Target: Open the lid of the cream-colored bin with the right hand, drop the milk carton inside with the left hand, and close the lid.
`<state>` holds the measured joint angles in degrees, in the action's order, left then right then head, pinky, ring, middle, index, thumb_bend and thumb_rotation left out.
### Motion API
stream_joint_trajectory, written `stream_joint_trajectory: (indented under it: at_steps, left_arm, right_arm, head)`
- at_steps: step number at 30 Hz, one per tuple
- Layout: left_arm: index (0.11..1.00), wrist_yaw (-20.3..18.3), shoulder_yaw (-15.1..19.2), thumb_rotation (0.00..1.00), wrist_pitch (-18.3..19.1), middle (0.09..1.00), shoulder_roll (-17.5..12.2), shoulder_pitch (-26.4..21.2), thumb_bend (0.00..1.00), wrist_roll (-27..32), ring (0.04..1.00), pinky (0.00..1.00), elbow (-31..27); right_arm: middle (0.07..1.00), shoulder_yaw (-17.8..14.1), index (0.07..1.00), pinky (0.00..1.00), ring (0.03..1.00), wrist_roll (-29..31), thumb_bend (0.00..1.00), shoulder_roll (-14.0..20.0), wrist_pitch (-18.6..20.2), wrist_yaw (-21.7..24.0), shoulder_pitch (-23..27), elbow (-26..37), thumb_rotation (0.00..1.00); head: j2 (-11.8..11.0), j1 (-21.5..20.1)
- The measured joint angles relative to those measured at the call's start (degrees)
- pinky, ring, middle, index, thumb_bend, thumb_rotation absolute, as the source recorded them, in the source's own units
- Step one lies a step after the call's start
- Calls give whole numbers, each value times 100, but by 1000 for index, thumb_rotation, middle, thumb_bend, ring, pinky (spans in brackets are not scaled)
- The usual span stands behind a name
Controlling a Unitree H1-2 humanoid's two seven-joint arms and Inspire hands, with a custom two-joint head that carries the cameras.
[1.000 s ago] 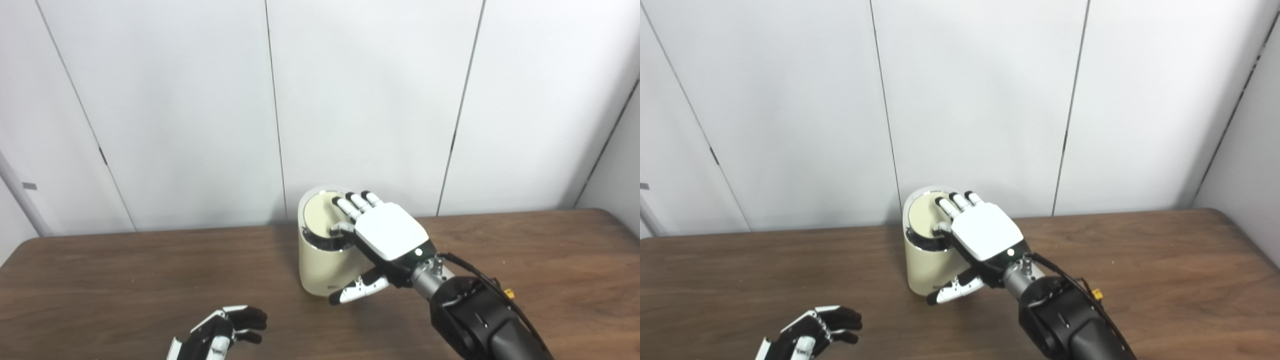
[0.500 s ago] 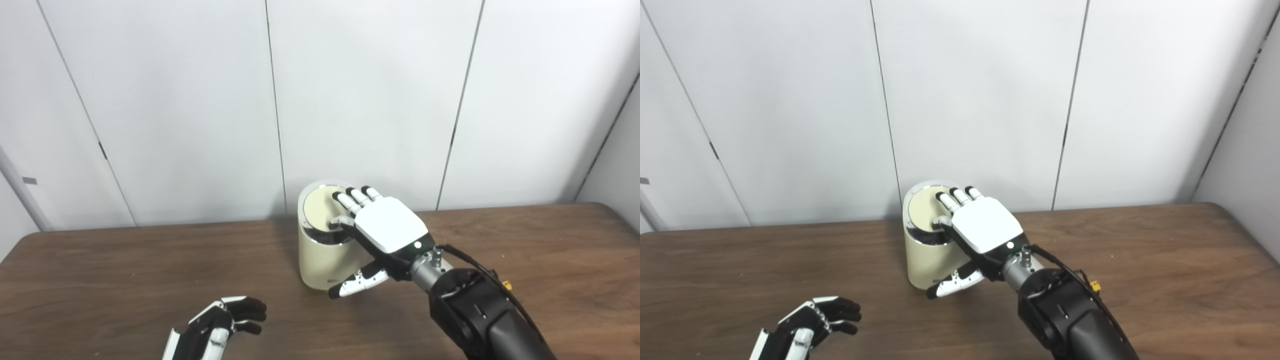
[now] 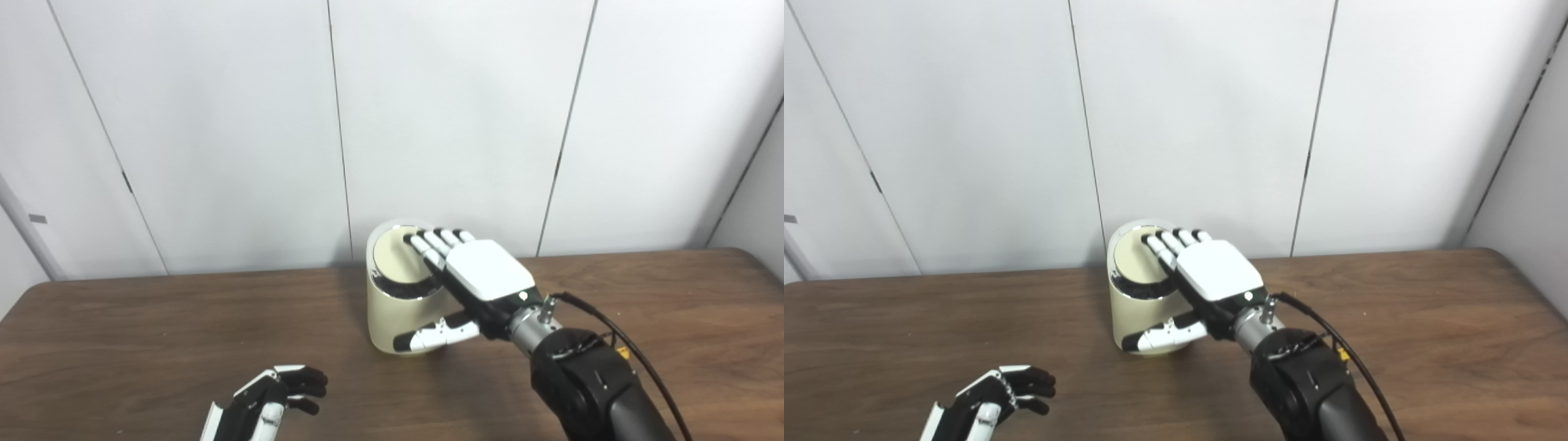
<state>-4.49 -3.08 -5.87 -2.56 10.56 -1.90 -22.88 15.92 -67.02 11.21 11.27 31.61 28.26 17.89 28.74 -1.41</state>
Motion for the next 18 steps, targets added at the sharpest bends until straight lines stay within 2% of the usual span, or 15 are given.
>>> stream_joint_trajectory:
  at_steps: [2, 4, 5, 6, 7, 9, 10, 12, 15, 16, 18]
  left_arm:
    - [639, 0, 5, 853, -5, 647, -6, 0, 319, -12, 628, 545, 59]
    - [636, 0, 15, 818, -59, 644, -15, -4, 275, -57, 626, 535, 81]
    - [635, 2, 23, 784, -147, 642, -18, -9, 251, -88, 622, 527, 84]
    - [638, 5, 37, 721, -218, 642, -19, -12, 232, -98, 625, 526, 85]
    - [647, 13, 49, 673, -232, 647, -13, -13, 224, -98, 631, 535, 85]
    - [698, 21, 73, 633, -229, 682, -6, -8, 226, -75, 659, 568, 85]
    - [710, 21, 84, 632, -229, 691, -3, -5, 228, -28, 666, 574, 84]
    - [773, 23, 101, 701, -197, 752, 5, -4, 205, 25, 719, 620, 80]
    - [790, 38, 168, 725, -145, 778, 2, 2, 169, 24, 746, 649, 73]
    - [787, 52, 191, 703, -132, 778, 3, 8, 148, 25, 749, 654, 73]
    - [775, 61, 196, 598, -109, 772, 8, 0, 110, 28, 746, 653, 73]
  right_arm:
    - [1000, -66, 1000, 1000, 1000, 76, 905, -6, 11, -50, -7, 1, 995]
    - [1000, -171, 1000, 1000, 1000, 196, 862, -57, 0, -335, -110, 61, 995]
    - [1000, -228, 1000, 1000, 1000, 275, 814, -106, -11, -508, -202, 134, 986]
    - [997, -292, 1000, 972, 996, 408, 689, -169, -51, -817, -322, 214, 964]
    - [989, -366, 1000, 958, 988, 548, 615, -248, -114, -1127, -463, 284, 969]
    - [950, -543, 967, 883, 946, 928, 499, -471, -338, -1842, -832, 431, 972]
    - [940, -602, 958, 865, 936, 1105, 478, -550, -464, -2133, -1006, 469, 968]
    - [863, -802, 856, 746, 853, 1684, 315, -688, -724, -2581, -1383, 694, 796]
    - [813, -1063, 802, 660, 785, 2423, 228, -800, -970, -3021, -1918, 1074, 689]
    - [803, -1114, 793, 644, 773, 2595, 211, -816, -993, -3108, -2049, 1119, 676]
    - [775, -1232, 765, 602, 740, 3057, 189, -824, -1112, -3274, -2359, 1130, 605]
  head:
    - [-9, -17]
    - [-18, -35]
    - [-18, -35]
    - [-9, -35]
    - [-9, -44]
    - [-9, -44]
    - [-9, -44]
    - [-26, -61]
    - [-35, -62]
    - [-35, -62]
    - [-62, -44]
